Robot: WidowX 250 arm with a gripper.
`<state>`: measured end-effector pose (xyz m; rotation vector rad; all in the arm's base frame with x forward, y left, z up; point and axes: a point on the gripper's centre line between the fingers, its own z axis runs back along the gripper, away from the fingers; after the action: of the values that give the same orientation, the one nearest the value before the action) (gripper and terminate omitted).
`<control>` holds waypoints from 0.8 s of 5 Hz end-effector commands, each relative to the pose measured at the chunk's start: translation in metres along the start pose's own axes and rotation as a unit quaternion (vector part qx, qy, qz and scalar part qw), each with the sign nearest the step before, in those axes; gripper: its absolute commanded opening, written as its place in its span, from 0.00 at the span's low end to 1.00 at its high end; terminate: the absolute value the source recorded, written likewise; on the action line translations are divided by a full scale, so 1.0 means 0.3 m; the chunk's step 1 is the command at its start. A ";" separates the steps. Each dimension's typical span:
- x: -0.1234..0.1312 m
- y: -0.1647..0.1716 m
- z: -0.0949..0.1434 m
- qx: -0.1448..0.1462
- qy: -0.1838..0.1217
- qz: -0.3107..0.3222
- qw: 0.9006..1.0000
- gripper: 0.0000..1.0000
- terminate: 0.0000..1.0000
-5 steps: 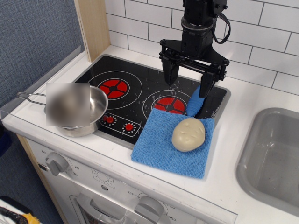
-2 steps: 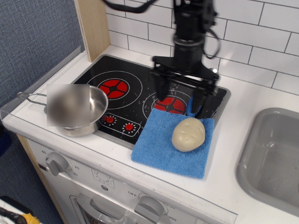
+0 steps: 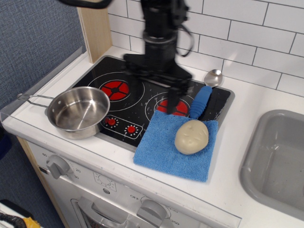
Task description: Place the pot to the left of the blue spoon
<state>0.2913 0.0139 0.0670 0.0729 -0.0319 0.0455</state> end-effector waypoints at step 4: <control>-0.064 0.213 -0.183 -0.001 -0.008 0.058 0.998 0.00 0.00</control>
<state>0.2680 0.0804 0.0075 0.0617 -0.0203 0.1610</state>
